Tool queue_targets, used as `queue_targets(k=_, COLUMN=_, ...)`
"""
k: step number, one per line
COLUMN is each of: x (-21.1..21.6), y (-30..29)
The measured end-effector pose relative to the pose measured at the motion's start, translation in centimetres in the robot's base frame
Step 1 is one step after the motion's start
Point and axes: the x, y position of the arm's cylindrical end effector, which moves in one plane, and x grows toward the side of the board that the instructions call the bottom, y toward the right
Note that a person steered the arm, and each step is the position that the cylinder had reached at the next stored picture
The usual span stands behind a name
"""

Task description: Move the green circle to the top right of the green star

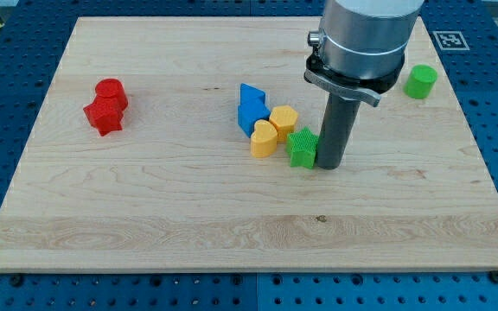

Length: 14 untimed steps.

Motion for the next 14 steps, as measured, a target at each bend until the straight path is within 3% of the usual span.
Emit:
queue_targets(k=1, x=0.0, y=1.9)
queue_targets(k=2, x=-0.7, y=8.5)
queue_targets(k=4, x=-12.6, y=23.3)
queue_targets(k=5, x=-17.0, y=23.7)
queue_targets(k=6, x=-16.9, y=20.2)
queue_targets(k=8, x=-11.5, y=11.8)
queue_targets(k=9, x=-10.6, y=10.5)
queue_targets(k=10, x=-12.2, y=13.6)
queue_targets(k=11, x=-11.3, y=16.2)
queue_targets(k=14, x=-6.0, y=11.1)
